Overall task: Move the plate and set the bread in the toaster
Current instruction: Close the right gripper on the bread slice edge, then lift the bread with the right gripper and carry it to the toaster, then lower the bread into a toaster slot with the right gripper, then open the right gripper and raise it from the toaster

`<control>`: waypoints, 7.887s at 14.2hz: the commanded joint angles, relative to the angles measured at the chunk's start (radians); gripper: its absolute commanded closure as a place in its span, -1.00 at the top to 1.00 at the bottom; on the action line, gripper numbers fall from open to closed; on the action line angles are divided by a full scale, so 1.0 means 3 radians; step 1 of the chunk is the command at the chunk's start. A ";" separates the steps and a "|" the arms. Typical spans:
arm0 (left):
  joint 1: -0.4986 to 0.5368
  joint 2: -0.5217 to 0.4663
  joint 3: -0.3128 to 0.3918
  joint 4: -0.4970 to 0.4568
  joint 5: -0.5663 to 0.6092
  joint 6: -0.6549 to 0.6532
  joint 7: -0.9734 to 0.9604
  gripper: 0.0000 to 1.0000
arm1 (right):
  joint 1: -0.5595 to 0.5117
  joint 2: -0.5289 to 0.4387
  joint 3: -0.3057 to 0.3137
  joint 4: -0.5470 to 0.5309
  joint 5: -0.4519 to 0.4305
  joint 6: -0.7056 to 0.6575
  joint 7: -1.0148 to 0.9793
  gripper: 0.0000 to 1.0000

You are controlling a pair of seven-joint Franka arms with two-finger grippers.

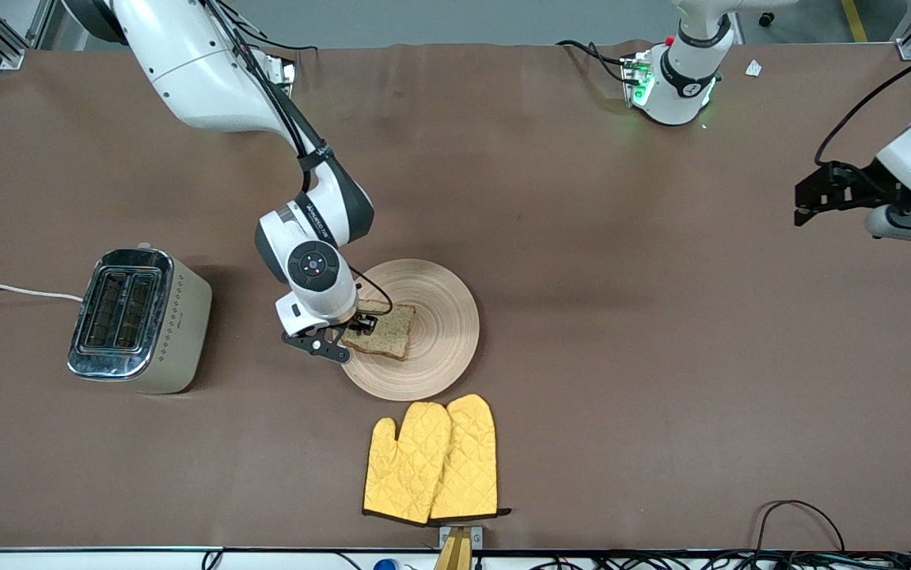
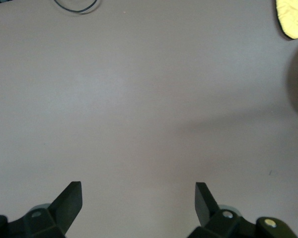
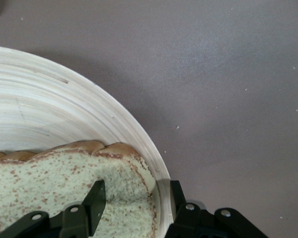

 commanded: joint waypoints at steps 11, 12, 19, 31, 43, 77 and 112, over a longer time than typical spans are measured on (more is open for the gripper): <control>-0.0099 -0.0006 0.0157 0.0057 -0.0145 0.0017 -0.0249 1.00 | 0.0031 0.0049 0.0001 0.0055 -0.0084 -0.0030 0.0191 -0.21; -0.0099 -0.0006 0.0152 0.0058 -0.0140 0.0017 -0.0260 1.00 | 0.0000 0.0049 0.0001 0.0060 -0.0079 -0.0025 0.0191 -0.22; -0.0017 -0.0001 0.0162 0.0058 -0.0145 0.0017 -0.0224 1.00 | -0.0026 0.0080 0.0001 0.0060 -0.0053 0.0005 0.0170 -0.62; -0.0002 -0.0175 0.0136 -0.0106 -0.0166 0.0037 -0.0326 1.00 | -0.0021 0.0075 0.0011 0.0101 -0.0043 -0.0015 0.0175 -0.99; -0.0007 -0.0103 0.0136 -0.0039 -0.0140 0.0047 -0.0321 1.00 | 0.0051 -0.0165 0.0113 0.0861 0.0110 -0.1348 0.0155 -0.99; 0.0023 -0.0134 0.0136 -0.0040 -0.0140 0.0042 -0.0291 1.00 | -0.0501 -0.0104 -0.0035 0.0842 -0.2963 -0.3282 -0.1605 -0.99; 0.0029 -0.0114 0.0059 -0.0014 -0.0104 0.0073 -0.0454 1.00 | -0.0598 -0.0185 0.0103 0.1185 -0.1692 -0.2827 -0.1215 1.00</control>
